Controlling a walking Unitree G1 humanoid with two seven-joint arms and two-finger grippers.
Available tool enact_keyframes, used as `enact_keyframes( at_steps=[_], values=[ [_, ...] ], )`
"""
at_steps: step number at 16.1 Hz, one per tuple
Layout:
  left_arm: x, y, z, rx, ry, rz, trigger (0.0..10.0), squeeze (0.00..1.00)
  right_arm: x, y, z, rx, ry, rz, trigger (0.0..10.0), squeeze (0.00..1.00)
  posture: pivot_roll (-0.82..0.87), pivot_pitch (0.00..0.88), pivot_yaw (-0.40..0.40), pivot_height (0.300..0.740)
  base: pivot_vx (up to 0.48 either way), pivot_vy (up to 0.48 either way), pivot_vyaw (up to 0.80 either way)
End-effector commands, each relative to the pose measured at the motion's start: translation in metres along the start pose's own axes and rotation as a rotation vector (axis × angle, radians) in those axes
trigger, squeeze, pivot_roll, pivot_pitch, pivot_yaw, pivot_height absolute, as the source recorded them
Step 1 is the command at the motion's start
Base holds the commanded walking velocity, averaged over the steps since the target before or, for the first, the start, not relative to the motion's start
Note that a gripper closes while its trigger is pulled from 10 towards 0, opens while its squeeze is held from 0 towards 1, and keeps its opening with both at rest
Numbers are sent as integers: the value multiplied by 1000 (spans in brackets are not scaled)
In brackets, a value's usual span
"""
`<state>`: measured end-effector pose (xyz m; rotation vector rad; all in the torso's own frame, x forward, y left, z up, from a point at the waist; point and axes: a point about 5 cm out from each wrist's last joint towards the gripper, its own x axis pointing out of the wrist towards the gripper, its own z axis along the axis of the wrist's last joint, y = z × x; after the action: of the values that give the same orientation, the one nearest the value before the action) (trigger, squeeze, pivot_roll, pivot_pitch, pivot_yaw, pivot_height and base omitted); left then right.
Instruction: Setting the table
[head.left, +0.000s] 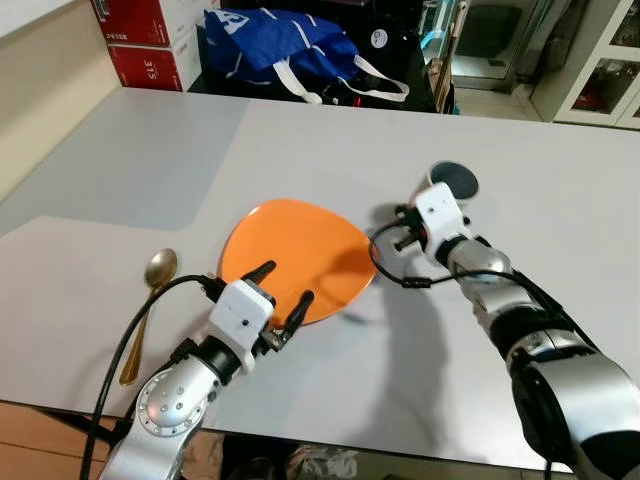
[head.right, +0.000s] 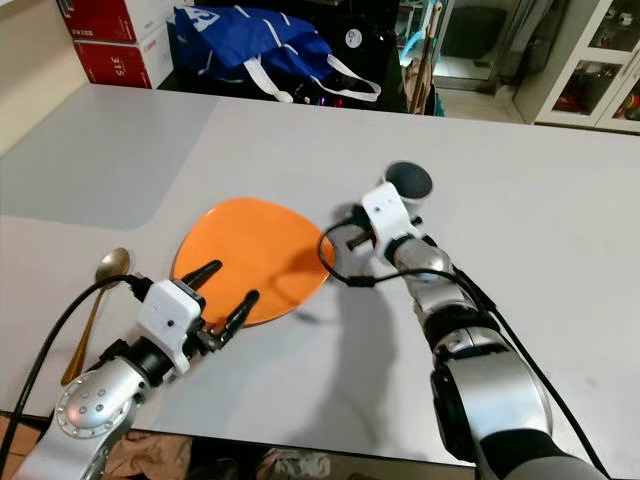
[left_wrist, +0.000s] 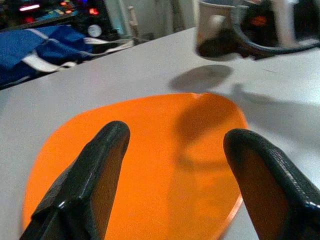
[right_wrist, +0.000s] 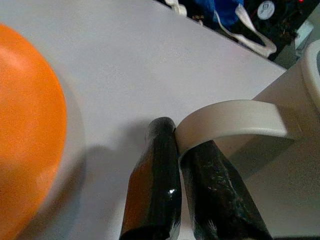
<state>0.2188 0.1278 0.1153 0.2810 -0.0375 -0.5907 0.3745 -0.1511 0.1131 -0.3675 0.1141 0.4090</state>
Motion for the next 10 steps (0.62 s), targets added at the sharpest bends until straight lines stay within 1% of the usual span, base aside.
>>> enact_keyframes(
  at_steps=[1,3,5,7,8,10],
  values=[
    [2,-6,-2,17,-12,-30,10000,0,0,0,-1,-20,19,5,10000,0,49,27,-24,740,0,0,0],
    [5,-5,-2,15,-29,-14,10000,0,-1,6,-9,-36,52,32,10000,0,47,14,-22,740,0,0,0],
    [7,-4,-2,-33,-25,7,10000,0,-3,9,-15,-38,75,49,10000,0,44,13,-22,740,0,0,0],
    [11,-3,4,-81,-65,13,10000,0,-7,12,-24,-43,108,72,10000,0,35,18,-21,740,0,0,0],
    [13,-5,7,-121,-90,4,10000,0,-8,12,-28,-38,121,80,10000,0,30,22,-19,740,0,0,0],
    [12,-7,8,-158,-98,-7,10000,0,-9,13,-30,-44,131,90,10000,0,24,29,-15,740,0,0,0]
  ],
)
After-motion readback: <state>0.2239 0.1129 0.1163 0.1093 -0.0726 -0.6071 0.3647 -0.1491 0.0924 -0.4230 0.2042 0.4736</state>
